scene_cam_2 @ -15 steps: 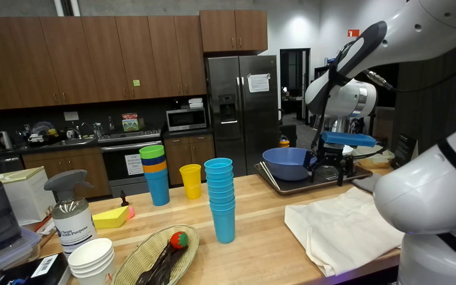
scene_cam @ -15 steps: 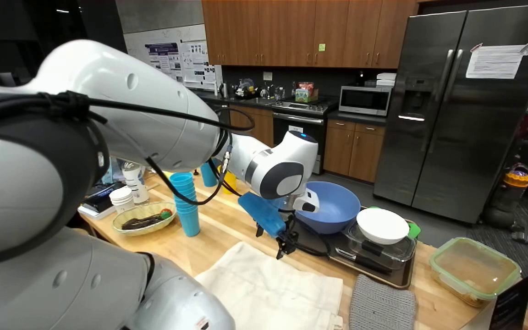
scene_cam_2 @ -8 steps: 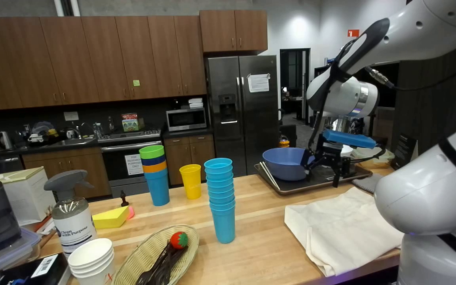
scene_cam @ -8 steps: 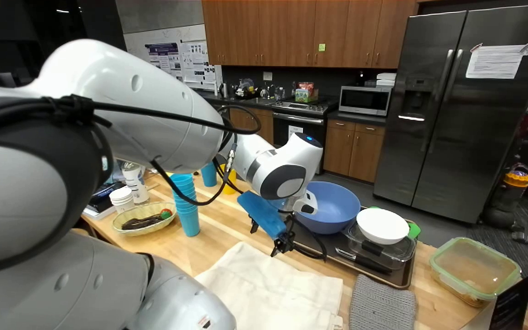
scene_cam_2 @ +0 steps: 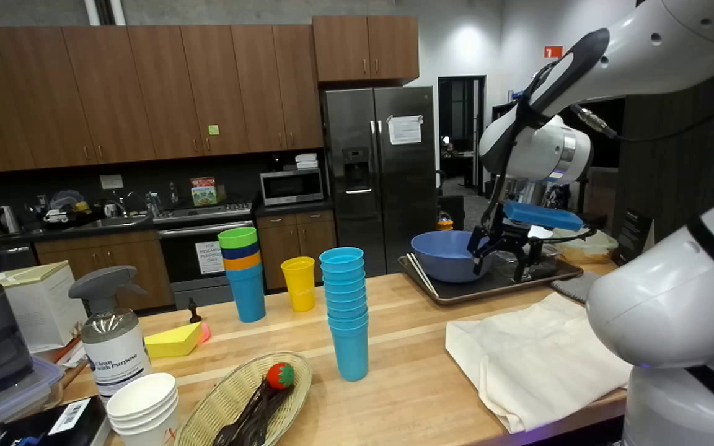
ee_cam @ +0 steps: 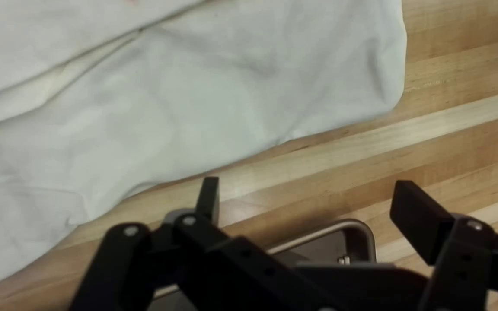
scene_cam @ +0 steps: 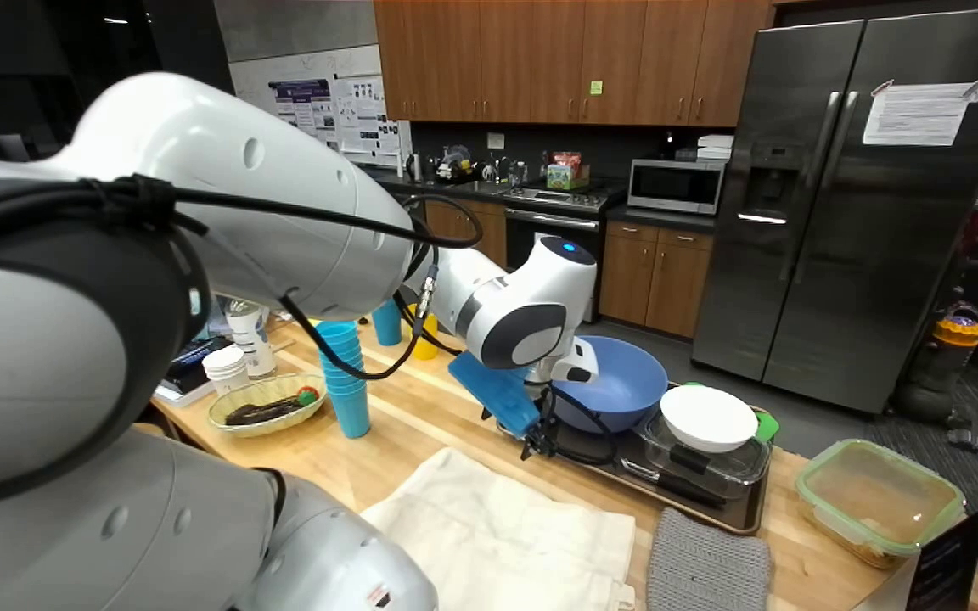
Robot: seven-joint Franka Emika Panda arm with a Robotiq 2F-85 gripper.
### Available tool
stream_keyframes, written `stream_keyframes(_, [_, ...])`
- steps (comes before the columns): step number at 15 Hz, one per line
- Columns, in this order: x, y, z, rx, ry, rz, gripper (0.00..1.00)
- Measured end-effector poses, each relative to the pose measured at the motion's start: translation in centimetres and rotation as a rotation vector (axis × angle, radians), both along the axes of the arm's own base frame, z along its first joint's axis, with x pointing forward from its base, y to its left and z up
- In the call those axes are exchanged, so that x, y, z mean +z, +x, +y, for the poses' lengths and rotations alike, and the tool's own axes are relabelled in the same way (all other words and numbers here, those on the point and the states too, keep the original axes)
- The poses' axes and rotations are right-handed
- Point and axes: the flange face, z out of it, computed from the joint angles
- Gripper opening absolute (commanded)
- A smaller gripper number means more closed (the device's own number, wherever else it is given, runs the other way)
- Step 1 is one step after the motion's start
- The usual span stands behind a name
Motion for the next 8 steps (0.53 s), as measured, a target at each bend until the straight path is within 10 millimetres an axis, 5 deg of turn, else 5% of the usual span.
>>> stream_keyframes(8, [-0.02,0.01,0.19,0.016,0.000,-0.003,1.00])
